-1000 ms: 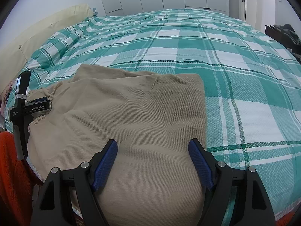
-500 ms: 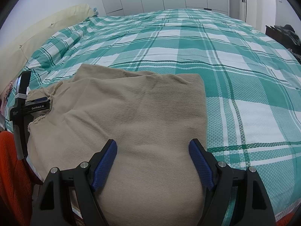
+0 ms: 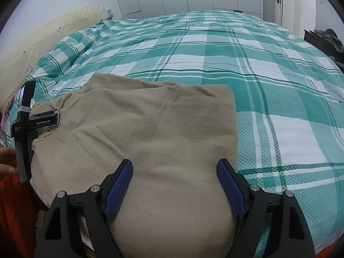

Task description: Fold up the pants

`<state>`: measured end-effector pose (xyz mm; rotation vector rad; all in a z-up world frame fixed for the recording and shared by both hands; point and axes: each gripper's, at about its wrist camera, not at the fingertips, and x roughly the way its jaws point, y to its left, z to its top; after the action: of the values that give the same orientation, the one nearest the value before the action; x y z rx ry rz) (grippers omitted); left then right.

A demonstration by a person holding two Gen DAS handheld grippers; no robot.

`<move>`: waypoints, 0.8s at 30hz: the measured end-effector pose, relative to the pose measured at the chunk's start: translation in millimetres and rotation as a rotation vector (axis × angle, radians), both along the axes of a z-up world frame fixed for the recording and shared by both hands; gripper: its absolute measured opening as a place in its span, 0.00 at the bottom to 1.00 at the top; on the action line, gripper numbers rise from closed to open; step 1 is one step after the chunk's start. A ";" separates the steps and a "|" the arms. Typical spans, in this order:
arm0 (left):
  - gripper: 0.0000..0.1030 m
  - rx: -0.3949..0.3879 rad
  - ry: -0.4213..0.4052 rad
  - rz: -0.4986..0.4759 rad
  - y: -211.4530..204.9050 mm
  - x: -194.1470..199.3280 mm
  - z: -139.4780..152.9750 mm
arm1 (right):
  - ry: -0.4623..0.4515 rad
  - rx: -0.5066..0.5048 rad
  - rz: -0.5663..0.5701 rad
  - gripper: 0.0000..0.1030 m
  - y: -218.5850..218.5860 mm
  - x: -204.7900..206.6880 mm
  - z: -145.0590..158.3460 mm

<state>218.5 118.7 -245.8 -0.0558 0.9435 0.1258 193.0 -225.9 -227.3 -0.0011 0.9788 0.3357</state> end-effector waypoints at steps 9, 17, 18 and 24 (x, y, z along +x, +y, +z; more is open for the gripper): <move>1.00 0.008 -0.019 0.001 0.2 -0.1 -0.4 | -0.004 -0.003 0.000 0.79 1.0 -0.3 -0.4; 1.00 -0.007 -0.022 -0.007 1.9 -0.8 -2.3 | -0.006 -0.006 0.000 0.79 1.6 0.0 -0.7; 1.00 -0.001 -0.017 -0.013 1.4 -0.5 -2.2 | -0.007 -0.006 0.000 0.79 1.7 0.1 -0.8; 1.00 -0.037 0.059 -0.084 2.5 0.6 3.4 | -0.004 -0.005 -0.001 0.80 1.8 0.0 -0.8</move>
<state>219.2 121.2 -242.4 -0.0469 1.0059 0.0329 193.0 -224.1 -228.1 -0.0059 0.9754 0.3321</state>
